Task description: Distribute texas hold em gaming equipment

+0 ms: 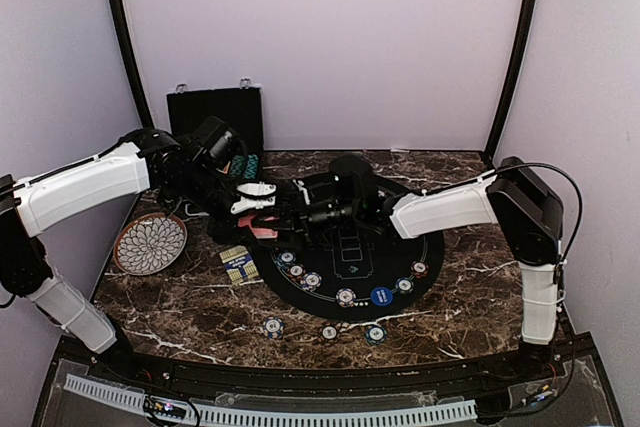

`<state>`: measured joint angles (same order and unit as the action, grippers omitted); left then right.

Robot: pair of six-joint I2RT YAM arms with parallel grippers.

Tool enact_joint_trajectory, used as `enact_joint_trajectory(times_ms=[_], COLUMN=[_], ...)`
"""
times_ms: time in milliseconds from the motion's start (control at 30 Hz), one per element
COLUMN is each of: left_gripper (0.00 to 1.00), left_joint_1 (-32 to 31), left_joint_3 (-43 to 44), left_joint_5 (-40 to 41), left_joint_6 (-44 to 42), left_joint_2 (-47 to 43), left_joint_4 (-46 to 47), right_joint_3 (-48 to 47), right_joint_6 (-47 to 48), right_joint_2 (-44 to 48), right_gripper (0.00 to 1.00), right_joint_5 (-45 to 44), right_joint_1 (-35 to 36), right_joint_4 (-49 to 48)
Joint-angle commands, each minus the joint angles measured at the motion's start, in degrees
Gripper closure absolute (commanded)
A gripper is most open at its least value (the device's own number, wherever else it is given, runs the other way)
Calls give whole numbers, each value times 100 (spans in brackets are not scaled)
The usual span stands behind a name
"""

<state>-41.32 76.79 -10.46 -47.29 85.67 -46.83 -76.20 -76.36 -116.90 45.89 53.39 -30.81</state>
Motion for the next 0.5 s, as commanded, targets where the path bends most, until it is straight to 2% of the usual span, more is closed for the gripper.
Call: enact_joint_trajectory(times_ms=[0, 167, 300, 333, 433, 467], left_gripper=[58, 54, 45, 35, 16, 6], left_joint_1=[-24, -40, -44, -43, -38, -42], left_joint_3=[95, 52, 63, 72, 116, 125], left_joint_5=[-23, 81, 160, 185, 182, 162], left_joint_6=[68, 69, 123, 136, 218, 236], left_joint_2=[-85, -60, -32, -22, -18, -16], left_joint_4=[-42, -19, -57, -73, -181, -201], right_joint_3=[-345, -424, -362, -334, -255, -228], right_joint_6=[80, -86, -157, -159, -205, -217], right_joint_2=[-42, -180, -173, -161, -117, -114], right_gripper=[42, 61, 74, 78, 87, 89], right_joint_5=[-132, -111, -94, -93, -80, -78], right_joint_1=[-7, 13, 14, 14, 7, 10], right_joint_4=[14, -153, -257, -271, -339, -366])
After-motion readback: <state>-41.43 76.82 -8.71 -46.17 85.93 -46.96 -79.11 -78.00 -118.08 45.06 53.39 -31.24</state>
